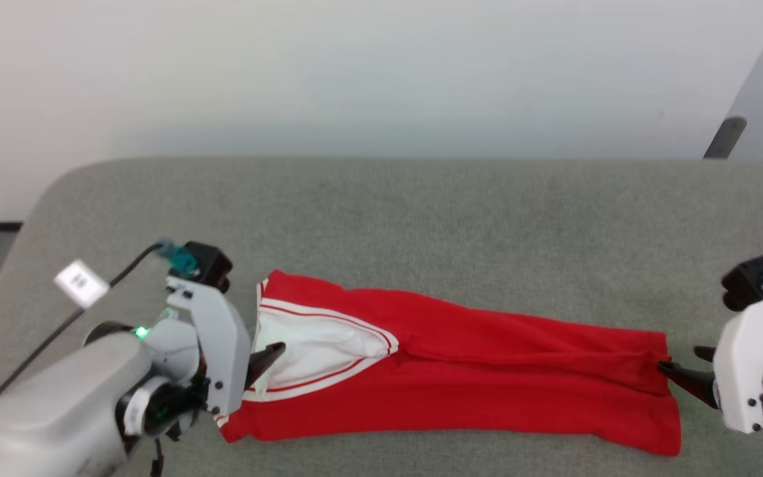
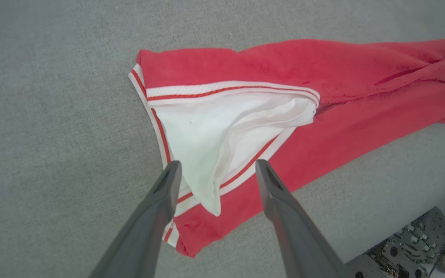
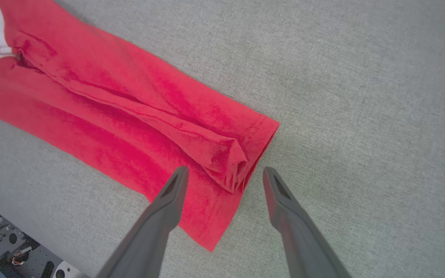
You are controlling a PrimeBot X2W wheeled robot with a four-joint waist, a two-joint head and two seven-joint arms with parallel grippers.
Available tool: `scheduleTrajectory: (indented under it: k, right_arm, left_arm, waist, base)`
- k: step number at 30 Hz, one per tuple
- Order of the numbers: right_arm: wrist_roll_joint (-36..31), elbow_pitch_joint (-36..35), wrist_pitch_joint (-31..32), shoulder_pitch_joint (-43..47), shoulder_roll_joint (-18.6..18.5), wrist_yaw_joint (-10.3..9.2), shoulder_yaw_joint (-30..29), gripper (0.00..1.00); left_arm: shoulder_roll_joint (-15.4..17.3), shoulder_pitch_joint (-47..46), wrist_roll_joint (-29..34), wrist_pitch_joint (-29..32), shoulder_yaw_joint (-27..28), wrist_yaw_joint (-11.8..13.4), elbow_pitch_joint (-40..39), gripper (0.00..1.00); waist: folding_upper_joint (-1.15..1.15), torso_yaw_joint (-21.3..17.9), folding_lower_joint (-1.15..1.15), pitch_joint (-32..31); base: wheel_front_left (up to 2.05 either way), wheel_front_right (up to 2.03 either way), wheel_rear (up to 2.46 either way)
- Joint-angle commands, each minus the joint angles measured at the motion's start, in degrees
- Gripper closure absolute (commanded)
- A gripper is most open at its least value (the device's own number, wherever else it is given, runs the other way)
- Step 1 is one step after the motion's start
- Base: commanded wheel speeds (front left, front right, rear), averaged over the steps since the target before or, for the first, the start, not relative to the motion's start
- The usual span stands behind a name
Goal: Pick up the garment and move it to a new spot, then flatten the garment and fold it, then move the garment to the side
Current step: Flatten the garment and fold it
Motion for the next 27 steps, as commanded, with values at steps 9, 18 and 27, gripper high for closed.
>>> scheduleTrajectory:
  k: [9,18,27]
  right_arm:
    - [-1.7,4.6,1.6,5.2,2.4,-0.07,-10.0,0.00]
    - [-5.2,10.7,4.6,7.5,6.2,-0.06,-17.6,0.00]
    - [-9.1,16.1,6.3,7.6,9.8,-0.06,-21.9,0.00]
  left_arm:
    - [4.2,9.1,5.7,-22.9,4.5,4.7,-7.4,0.00]
    - [4.4,16.8,8.8,-39.3,9.7,10.9,-9.8,0.00]
    - [-2.6,27.4,19.7,-40.3,28.4,13.7,-11.6,0.00]
  waist:
    - [0.00,1.7,0.00,-4.2]
    - [0.00,5.6,0.00,-3.7]
    - [0.00,9.7,0.00,-1.4]
  base:
    - [0.00,0.00,0.00]
    - [0.00,0.00,0.00]
    - [0.00,0.00,0.00]
